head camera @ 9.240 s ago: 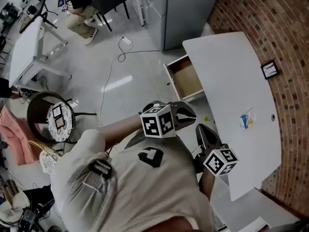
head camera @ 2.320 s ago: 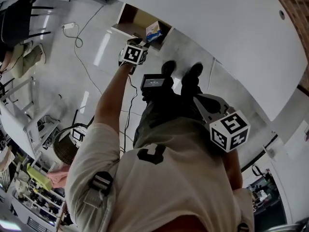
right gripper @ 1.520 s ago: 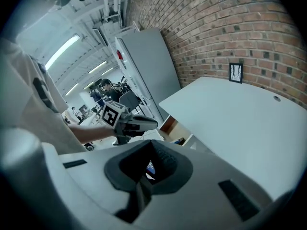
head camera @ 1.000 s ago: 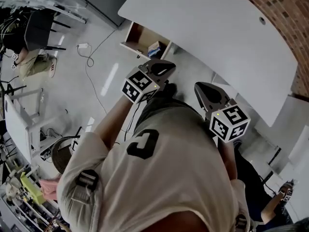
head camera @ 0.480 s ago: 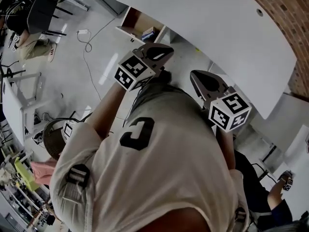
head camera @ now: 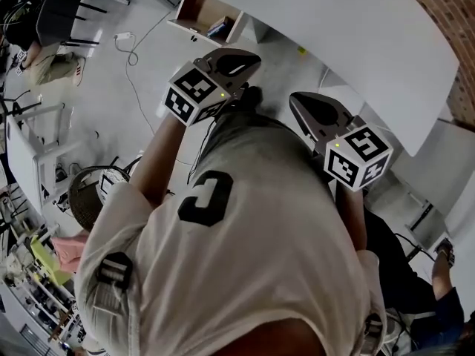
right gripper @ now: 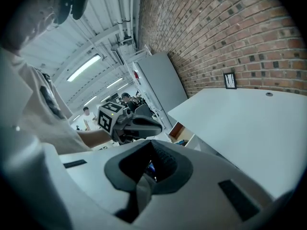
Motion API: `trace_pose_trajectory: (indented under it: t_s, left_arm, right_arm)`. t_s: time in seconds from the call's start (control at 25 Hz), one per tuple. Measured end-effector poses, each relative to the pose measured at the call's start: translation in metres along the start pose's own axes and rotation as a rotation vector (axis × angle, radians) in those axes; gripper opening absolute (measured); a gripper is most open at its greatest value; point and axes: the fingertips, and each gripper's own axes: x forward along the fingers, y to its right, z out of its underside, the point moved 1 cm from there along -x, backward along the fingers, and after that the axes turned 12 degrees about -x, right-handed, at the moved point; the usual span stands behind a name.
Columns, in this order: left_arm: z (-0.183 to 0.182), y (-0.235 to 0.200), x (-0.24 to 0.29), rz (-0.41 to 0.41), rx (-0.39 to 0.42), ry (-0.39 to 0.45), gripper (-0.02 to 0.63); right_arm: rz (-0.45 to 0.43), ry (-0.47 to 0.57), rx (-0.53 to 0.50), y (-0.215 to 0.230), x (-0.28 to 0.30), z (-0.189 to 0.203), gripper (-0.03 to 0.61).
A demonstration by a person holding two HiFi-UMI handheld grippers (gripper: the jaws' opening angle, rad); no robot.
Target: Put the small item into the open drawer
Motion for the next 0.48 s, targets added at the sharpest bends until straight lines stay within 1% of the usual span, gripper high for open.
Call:
trace_pose_trajectory:
  t_s: [0.12,0.24,0.48]
  left_arm:
    - [0.006,0.014,0.0,0.001,0.005,-0.013,0.011]
    - [0.011,0.028,-0.004,-0.016,0.014,-0.025,0.011]
    - [0.037,0.045,-0.029,-0.08,-0.005,-0.051,0.011]
  right_arm:
    - [-0.01,0.008,0.009,-0.006,-0.011,0.006,0.002]
    - [-0.034,0.02,0.028,-0.015,-0.022,0.013,0.002]
    - [-0.123,0.032,0.082,-0.047,-0.028,0.037,0.002]
